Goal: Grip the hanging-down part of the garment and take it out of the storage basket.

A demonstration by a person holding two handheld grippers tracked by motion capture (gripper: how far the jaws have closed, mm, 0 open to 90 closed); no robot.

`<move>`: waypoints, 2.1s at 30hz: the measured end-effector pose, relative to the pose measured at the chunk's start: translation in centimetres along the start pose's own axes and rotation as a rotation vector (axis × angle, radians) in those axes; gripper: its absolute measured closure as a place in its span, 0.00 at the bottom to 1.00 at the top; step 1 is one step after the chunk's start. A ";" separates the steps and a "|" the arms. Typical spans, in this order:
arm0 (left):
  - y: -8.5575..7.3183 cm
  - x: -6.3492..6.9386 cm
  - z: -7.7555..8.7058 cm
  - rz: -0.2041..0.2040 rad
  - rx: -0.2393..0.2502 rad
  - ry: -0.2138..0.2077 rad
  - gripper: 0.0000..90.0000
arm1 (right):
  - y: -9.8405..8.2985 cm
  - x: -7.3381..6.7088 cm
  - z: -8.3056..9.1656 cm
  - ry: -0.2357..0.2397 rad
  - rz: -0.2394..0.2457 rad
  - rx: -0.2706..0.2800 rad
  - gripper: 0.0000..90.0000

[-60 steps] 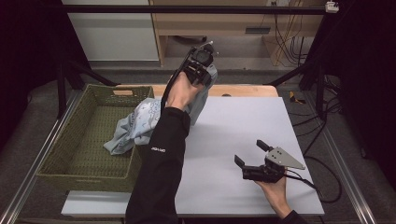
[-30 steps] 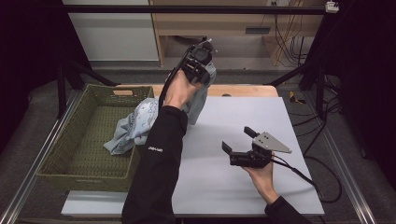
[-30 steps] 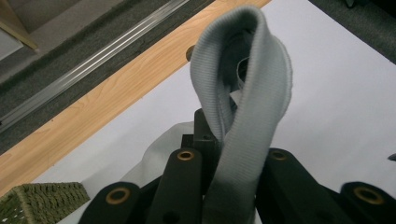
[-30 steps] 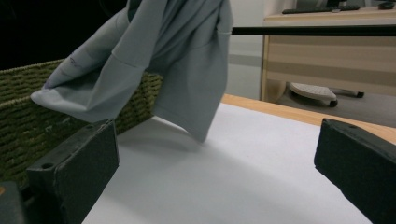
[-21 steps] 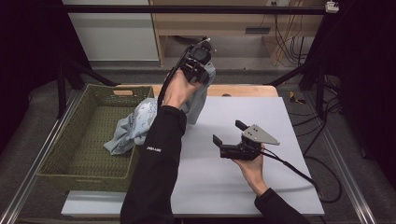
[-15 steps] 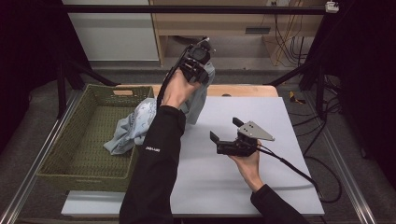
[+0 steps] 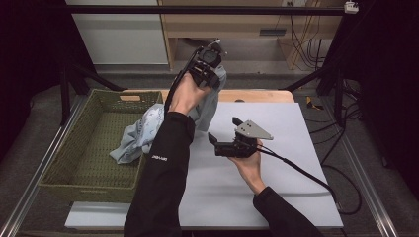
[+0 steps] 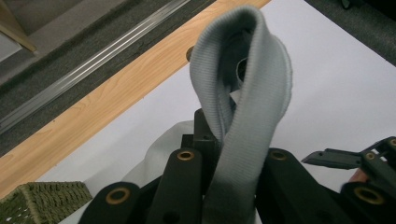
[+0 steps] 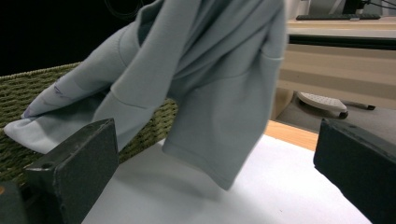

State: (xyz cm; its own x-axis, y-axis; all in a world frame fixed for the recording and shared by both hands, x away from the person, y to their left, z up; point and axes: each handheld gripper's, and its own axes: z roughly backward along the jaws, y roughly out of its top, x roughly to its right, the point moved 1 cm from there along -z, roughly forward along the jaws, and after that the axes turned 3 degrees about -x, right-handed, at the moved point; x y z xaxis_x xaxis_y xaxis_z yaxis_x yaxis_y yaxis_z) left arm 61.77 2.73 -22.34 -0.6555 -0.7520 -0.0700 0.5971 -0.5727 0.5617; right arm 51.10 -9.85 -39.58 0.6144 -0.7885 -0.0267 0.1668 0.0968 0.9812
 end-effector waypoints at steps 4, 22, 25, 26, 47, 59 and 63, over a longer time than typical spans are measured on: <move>-0.1 -0.2 0.2 0.001 0.001 0.000 0.90 | 0.1 -0.8 -1.1 0.020 0.001 -0.002 0.01; -0.4 -0.5 0.5 -0.006 -0.003 0.000 0.90 | 0.9 -3.3 -5.7 0.062 -0.026 -0.006 0.08; -0.4 -0.5 0.5 -0.008 -0.006 0.002 0.90 | 1.2 -3.5 -6.2 0.087 -0.037 0.004 0.14; -0.4 -0.5 0.5 -0.008 -0.006 0.002 0.90 | 1.2 -3.7 -6.3 0.103 -0.055 0.011 0.18; -0.5 -0.5 0.5 -0.008 -0.010 0.016 0.90 | 1.7 -3.2 -6.7 0.168 -0.094 -0.061 0.92; -0.7 -0.8 1.0 -0.001 -0.011 0.033 0.90 | 2.4 -1.7 -3.8 0.155 -0.075 -0.020 0.93; -0.8 -0.8 1.1 0.001 -0.008 0.037 0.90 | 2.7 -1.3 -2.7 0.155 -0.058 -0.005 0.93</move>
State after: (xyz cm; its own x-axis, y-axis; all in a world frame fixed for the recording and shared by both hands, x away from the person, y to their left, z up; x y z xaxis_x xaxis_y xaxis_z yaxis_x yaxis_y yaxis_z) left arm 61.30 4.14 -21.80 -0.6372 -0.7642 -0.0995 0.6020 -0.5742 0.5549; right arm 52.85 -6.94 -37.44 0.7148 -0.6901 -0.1131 0.2095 0.0570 0.9762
